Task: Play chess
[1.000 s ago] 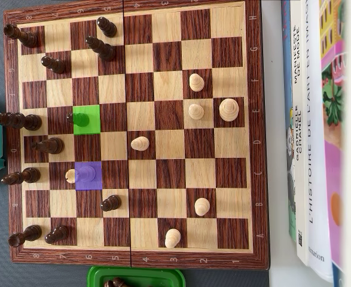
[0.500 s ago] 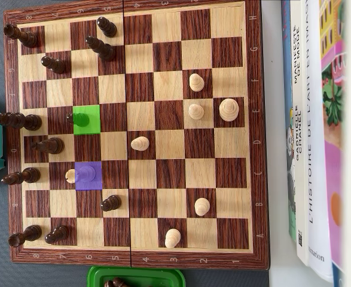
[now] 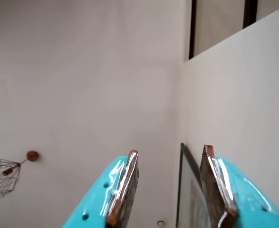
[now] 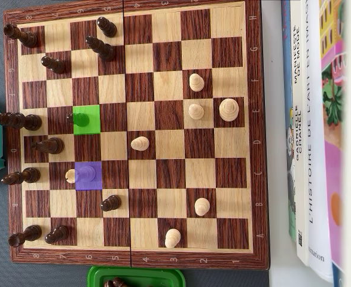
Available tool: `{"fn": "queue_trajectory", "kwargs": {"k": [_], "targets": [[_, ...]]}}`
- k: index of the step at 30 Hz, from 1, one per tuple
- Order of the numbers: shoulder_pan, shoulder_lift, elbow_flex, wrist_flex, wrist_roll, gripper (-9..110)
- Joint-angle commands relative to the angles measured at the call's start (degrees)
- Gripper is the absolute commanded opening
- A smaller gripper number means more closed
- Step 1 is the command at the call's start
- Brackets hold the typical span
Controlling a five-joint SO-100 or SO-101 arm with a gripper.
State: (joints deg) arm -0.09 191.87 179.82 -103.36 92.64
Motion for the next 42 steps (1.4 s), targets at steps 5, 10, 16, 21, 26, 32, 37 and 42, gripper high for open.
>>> {"fn": "queue_trajectory", "kwargs": {"k": [5, 10, 16, 21, 26, 32, 37, 42], "targets": [[-0.44, -0.35, 1.14, 0.09, -0.09, 19], [-0.44, -0.35, 1.14, 0.09, -0.18, 19], [-0.44, -0.35, 1.14, 0.09, 0.0, 19], [-0.53, -0.97, 1.14, 0.53, -0.26, 19], [0.0, -4.66, -1.14, 0.7, -0.35, 19], [0.18, -15.29, -9.58, 1.67, -0.44, 19], [0.18, -19.95, -16.96, 10.63, -2.2, 19], [0.35, -22.06, -22.68, 20.57, -6.06, 19]]}}
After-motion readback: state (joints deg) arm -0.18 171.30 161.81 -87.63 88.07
